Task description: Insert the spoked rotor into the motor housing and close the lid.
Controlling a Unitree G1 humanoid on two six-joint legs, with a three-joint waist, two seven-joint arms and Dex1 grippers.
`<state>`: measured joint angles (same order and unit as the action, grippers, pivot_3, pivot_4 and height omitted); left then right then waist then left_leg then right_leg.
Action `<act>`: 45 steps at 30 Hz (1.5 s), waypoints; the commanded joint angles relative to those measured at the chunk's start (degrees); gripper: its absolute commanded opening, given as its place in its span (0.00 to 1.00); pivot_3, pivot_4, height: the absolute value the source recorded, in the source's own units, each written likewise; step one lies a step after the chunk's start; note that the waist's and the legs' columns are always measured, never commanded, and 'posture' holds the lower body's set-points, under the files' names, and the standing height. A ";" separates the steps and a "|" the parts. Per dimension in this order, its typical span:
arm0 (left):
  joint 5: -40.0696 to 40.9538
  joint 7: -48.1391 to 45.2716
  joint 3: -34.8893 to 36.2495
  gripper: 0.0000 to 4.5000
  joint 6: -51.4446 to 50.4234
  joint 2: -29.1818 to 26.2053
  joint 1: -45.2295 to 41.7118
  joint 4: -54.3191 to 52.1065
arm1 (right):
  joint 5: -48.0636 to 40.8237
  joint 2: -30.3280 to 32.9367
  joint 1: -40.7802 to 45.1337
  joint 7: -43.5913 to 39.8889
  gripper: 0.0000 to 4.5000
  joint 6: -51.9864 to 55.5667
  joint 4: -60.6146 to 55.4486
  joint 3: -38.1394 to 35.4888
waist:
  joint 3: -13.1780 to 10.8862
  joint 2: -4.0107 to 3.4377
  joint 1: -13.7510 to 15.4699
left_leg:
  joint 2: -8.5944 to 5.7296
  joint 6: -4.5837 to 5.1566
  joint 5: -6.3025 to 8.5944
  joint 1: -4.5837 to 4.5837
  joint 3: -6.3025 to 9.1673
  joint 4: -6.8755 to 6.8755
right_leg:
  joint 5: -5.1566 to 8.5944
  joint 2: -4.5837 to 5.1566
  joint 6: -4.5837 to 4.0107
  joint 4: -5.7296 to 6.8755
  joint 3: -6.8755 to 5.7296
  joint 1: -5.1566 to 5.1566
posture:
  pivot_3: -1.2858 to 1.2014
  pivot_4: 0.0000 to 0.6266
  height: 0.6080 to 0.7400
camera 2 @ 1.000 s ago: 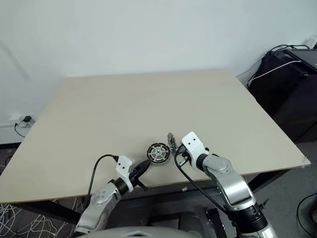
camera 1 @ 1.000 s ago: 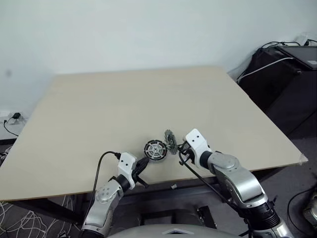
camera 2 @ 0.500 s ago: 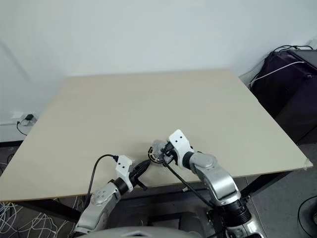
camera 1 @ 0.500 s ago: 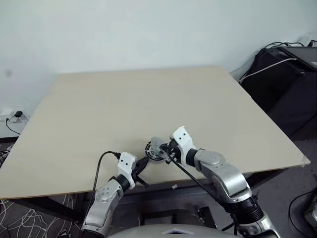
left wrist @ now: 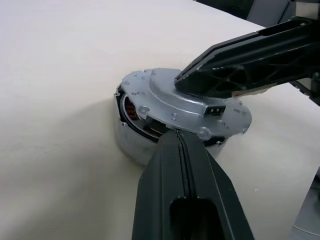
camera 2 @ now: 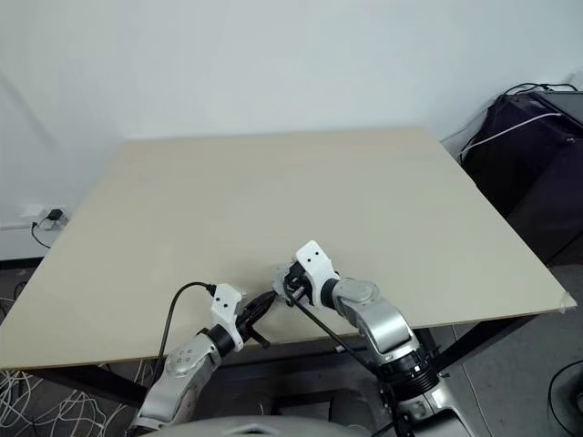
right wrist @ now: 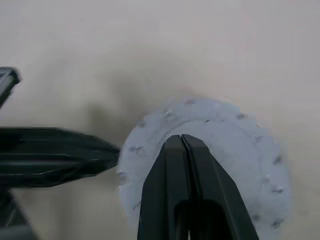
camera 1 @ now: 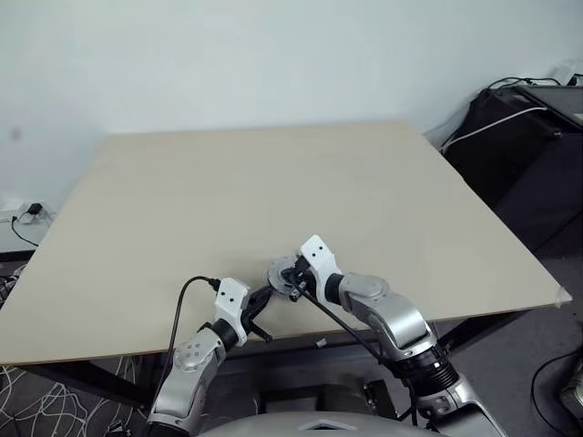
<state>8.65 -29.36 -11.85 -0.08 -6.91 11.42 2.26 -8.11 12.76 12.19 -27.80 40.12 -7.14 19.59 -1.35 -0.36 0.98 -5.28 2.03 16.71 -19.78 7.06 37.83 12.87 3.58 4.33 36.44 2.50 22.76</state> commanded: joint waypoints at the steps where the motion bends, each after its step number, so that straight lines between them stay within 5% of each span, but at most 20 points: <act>1: 0.41 -0.03 -0.12 0.00 0.28 0.03 -0.88 -2.44 | -0.41 -0.63 0.58 0.72 0.01 -6.03 -2.93 -3.15 | 0.00 -0.01 -0.02 | 0.00 0.00 0.00 0.00 0.00 0.00 | 0.00 0.00 0.00 0.00 0.00 0.00 | 0.52 0.00 1.00; 5: 0.32 -0.03 -0.21 0.00 0.22 0.03 -1.03 -2.31 | -2.73 0.47 0.70 -1.64 0.20 -9.84 -5.40 -6.53 | -0.01 -0.01 -0.02 | 0.00 0.00 0.00 -0.01 0.00 -0.02 | 0.00 0.00 0.00 -0.01 0.00 0.00 | 0.52 0.00 1.00; 16: 0.10 0.42 -0.30 0.00 0.02 0.24 -1.40 -2.37 | -4.19 8.89 1.27 -16.95 0.99 -17.29 2.65 -4.74 | -0.02 -0.02 -0.08 | 0.01 0.05 0.03 0.00 -0.01 -0.04 | -0.01 -0.01 0.01 -0.16 0.00 -0.05 | 0.52 0.00 1.00; 45: 0.34 1.70 0.57 0.00 1.58 0.21 -0.65 -1.52 | -1.37 7.18 9.02 -26.51 1.00 -19.51 20.74 -1.59 | -0.01 -0.03 0.17 | -0.01 0.07 0.04 -0.01 -0.02 -0.13 | -0.25 -0.01 -0.25 -0.30 0.01 -0.04 | 0.52 0.00 1.00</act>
<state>8.63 -27.62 -11.73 0.33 -6.82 11.07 2.24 -9.50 19.79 20.03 -53.43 21.35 13.61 18.26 -1.37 -0.39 1.15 -5.29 2.10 16.75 -19.79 7.04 37.71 12.61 3.57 4.09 36.14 2.51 22.72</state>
